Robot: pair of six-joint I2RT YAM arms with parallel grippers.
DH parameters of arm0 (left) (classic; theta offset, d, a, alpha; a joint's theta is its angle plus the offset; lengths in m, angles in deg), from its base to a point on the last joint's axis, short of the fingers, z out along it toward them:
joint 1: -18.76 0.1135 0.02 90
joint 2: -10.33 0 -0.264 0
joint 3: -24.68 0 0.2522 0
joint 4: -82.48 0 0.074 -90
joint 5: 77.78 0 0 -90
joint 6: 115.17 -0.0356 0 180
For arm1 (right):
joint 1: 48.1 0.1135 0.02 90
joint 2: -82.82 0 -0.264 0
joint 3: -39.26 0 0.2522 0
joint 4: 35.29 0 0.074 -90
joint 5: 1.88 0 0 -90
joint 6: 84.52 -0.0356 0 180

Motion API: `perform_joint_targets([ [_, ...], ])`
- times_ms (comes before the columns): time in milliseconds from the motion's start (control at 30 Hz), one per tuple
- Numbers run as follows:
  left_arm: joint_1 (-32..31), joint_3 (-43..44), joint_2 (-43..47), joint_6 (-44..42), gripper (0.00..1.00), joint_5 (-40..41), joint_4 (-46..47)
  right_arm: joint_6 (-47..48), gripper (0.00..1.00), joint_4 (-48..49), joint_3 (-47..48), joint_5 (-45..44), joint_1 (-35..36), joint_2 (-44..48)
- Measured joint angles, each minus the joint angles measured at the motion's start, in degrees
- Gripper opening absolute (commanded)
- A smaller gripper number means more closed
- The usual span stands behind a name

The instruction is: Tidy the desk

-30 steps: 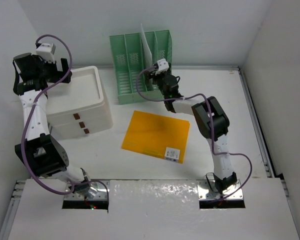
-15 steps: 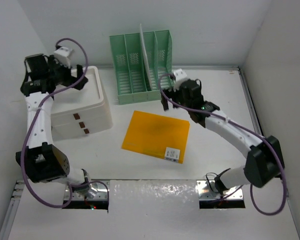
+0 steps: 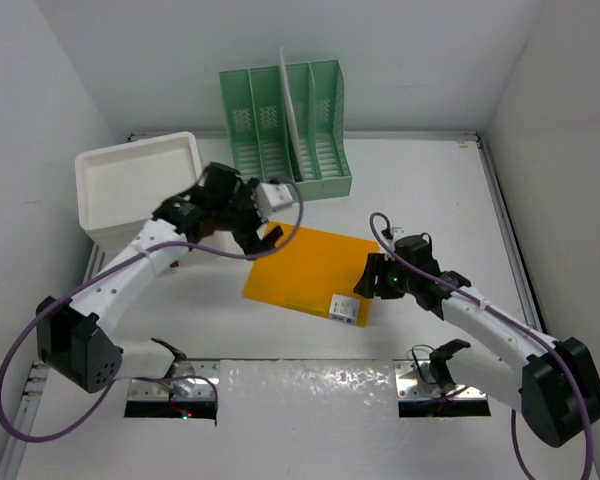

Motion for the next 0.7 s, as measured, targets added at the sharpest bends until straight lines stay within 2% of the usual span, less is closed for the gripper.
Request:
perform_joint_targets([
  [33,-3.5,-2.1,-0.4,0.1,0.91,2.1,0.3,-1.4,0.54,-0.3,-0.6,1.6,0.0,-0.2],
  [100,-8.3,-5.5,-1.5,0.3,0.91,5.2,1.6,-3.8,0.63,-1.6,-1.4,3.3,0.0,-0.2],
  [267,-15.3,-10.6,-5.6,0.8,0.91,11.8,5.9,-11.7,0.62,-2.2,-8.0,4.3,0.1,7.3],
  [400,-17.8,-11.2,-9.9,0.7,0.9,14.6,9.1,-17.7,0.59,0.5,-12.9,4.9,0.0,11.3],
  [567,-18.5,-13.2,-11.6,0.4,0.9,15.0,13.2,-23.2,0.57,6.9,-16.6,6.8,0.1,7.7],
  [700,-18.6,-15.5,-12.0,0.2,0.9,14.9,16.2,-26.1,0.48,10.7,-18.2,8.0,0.0,7.0],
])
